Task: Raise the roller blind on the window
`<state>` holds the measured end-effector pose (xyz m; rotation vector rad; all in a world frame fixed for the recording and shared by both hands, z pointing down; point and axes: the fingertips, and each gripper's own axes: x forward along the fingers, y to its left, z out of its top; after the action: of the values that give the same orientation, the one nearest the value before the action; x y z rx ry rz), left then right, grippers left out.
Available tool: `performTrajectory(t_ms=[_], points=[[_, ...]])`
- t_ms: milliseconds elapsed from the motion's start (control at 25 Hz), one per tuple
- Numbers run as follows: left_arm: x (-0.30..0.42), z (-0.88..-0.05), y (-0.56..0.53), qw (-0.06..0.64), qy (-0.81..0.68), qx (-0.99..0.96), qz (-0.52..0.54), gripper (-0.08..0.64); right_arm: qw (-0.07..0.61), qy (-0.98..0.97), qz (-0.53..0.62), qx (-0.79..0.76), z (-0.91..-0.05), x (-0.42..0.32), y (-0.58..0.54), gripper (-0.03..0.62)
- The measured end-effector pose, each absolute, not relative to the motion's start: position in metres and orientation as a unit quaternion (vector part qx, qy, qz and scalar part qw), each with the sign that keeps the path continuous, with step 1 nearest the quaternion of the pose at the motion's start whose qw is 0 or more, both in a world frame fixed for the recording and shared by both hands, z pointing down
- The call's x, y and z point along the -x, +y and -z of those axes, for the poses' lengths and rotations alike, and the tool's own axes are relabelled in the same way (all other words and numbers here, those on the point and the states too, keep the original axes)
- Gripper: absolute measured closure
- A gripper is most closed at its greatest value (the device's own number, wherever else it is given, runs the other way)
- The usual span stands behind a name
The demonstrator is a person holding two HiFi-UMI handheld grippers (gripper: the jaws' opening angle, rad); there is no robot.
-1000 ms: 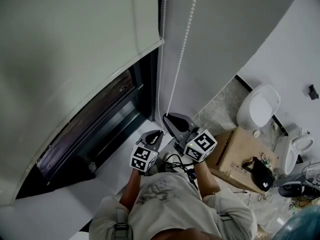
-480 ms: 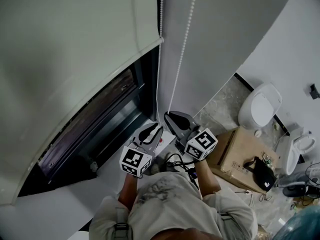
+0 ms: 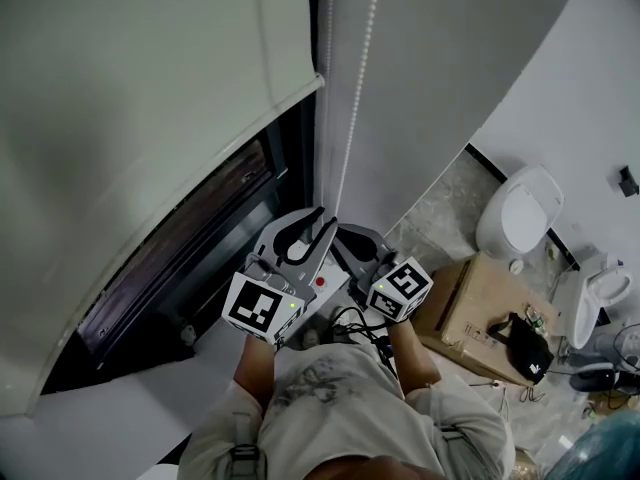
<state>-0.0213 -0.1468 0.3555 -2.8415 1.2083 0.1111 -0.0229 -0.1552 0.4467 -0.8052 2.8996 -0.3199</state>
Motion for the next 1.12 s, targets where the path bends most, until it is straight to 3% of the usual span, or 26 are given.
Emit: performTrajectory(t_ms=[280,360,1120], points=[[0.006,-0.313,-0.164,0.073,0.382,0.92,-0.053,0.482,0.056,0.957,0.103,0.264,-0.448,0.028,-0.154,0.568],[0.005,-0.305,-0.168,0.083,0.387,0.916,-0.067,0.514,0.057,0.957,0.1,0.264,-0.447,0.029,-0.153,0.568],[0.017,-0.341,-0.17,0.033,0.399,0.915,-0.049,0.54,0.026,0.959,0.105,0.261,-0.473,0.035,-0.149,0.568]])
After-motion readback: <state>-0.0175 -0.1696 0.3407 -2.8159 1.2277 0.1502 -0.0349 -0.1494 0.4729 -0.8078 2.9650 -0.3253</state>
